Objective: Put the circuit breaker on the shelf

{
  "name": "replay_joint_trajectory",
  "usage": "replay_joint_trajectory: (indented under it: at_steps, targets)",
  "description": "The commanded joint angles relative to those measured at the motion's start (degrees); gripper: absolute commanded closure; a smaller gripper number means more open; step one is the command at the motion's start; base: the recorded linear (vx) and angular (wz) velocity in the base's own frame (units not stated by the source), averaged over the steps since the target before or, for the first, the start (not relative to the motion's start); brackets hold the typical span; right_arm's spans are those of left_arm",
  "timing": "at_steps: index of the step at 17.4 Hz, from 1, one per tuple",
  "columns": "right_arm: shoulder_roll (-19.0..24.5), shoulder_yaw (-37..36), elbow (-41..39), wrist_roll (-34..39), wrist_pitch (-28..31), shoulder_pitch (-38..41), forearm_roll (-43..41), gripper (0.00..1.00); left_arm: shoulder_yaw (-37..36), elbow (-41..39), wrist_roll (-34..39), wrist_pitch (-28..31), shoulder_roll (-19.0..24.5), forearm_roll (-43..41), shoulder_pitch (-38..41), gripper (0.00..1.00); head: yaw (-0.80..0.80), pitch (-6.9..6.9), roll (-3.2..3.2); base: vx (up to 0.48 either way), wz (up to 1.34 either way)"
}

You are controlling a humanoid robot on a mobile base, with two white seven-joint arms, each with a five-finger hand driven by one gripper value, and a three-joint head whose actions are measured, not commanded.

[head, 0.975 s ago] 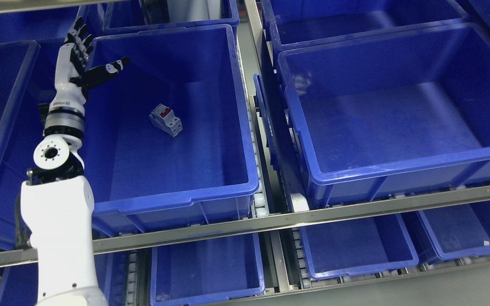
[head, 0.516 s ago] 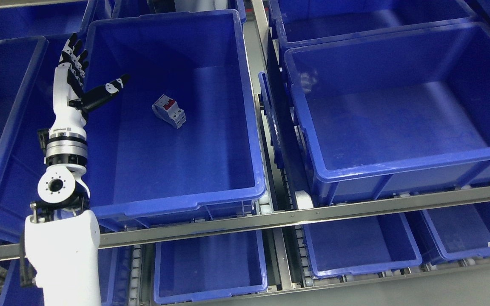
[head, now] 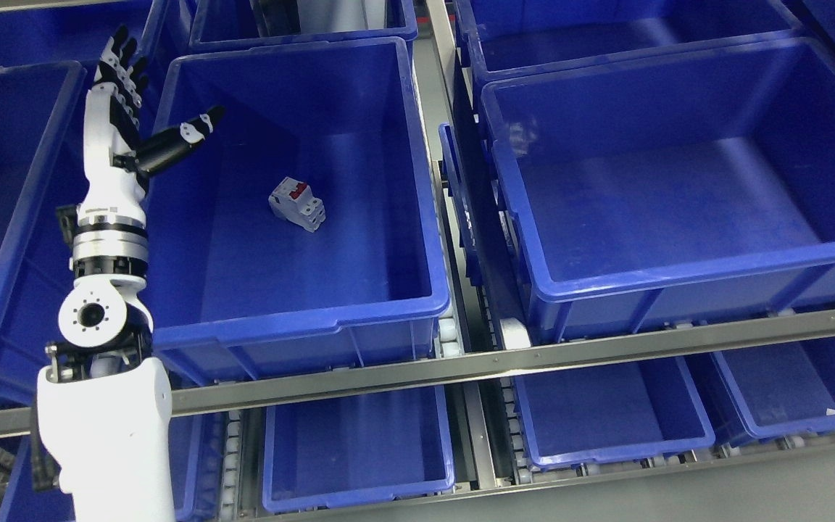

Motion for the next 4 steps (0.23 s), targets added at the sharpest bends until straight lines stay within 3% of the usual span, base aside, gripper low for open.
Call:
replay_joint_trajectory:
  at_steps: [1, 4]
  targets:
    - [-1.0, 1.1, 0.0, 0.0, 3.4, 0.0, 0.0, 0.00, -0.7, -4.2, 0.0, 0.9, 0.7, 0.1, -3.5, 0.00, 0.00, 0.00, 0.00, -0.074, 0.02]
    - [-1.0, 1.1, 0.0, 0.0, 3.4, 0.0, 0.0, 0.00, -0.7, -5.3, 0.0, 2.4, 0.7, 0.3, -3.5, 0.00, 0.00, 0.00, 0.00, -0.192, 0.04]
